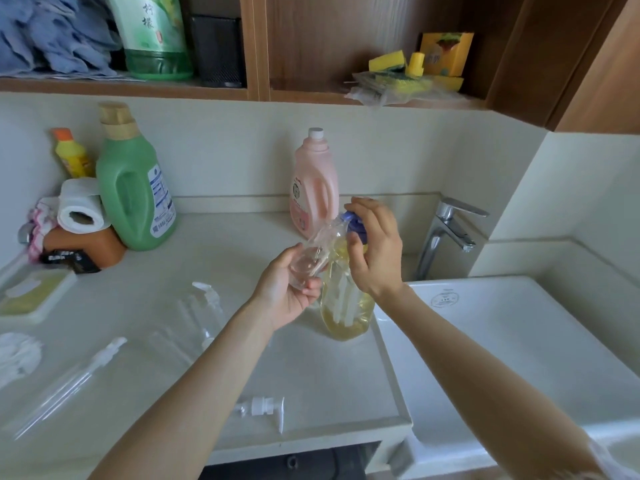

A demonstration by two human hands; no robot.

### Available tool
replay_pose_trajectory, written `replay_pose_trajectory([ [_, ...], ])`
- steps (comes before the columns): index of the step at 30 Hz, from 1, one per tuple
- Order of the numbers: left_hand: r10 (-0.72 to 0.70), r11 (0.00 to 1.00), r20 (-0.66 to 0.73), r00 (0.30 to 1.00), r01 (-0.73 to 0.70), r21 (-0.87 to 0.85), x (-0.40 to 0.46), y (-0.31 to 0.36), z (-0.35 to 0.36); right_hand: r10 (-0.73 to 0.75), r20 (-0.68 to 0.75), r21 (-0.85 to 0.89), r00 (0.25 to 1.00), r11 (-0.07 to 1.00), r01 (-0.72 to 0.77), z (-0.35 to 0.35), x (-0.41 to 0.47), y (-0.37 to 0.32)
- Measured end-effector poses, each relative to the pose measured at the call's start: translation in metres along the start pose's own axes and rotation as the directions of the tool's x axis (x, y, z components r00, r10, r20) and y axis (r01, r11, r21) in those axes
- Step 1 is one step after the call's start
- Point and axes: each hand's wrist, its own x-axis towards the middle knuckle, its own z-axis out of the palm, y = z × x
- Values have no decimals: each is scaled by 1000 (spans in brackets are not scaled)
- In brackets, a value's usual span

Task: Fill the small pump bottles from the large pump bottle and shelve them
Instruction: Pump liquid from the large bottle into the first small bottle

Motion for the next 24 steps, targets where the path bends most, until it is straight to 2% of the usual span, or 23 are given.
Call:
replay_pose_trajectory([
  [4, -43, 999, -20, 999, 43, -17, 1, -5, 1, -8, 7, -46, 1000, 999, 8, 0, -4, 6],
  [7, -64, 998, 16, 998, 64, 2, -7, -3, 2, 18, 53, -54, 998, 998, -15, -7, 0, 1],
  [13, -103, 980, 146, 984, 75, 182, -28, 7, 6, 50, 188, -72, 981, 997, -37, -27, 17, -9],
  [15, -101, 979, 171, 980, 67, 191, -34, 7, 6, 98, 164, -68, 982, 994, -88, -33, 19, -14],
  [18, -48, 986, 190, 981, 16, 163, -49, 5, 6, 205, 52, 5, 977, 979, -206, -43, 10, -34],
  [20, 41, 988, 213, 976, -72, 137, -60, 2, 7, 351, 67, 143, 934, 923, -357, -51, 9, -52],
  [21, 121, 979, 239, 963, -155, 130, -65, 1, 9, 416, 136, 216, 899, 873, -437, -54, 12, -60],
  [23, 321, 907, 296, 900, -382, 177, -73, 1, 13, 429, 307, 276, 849, 814, -511, -60, 20, -71],
  [24, 410, 830, 318, 855, -494, 258, -76, 1, 15, 399, 358, 267, 844, 822, -502, -63, 24, -76],
])
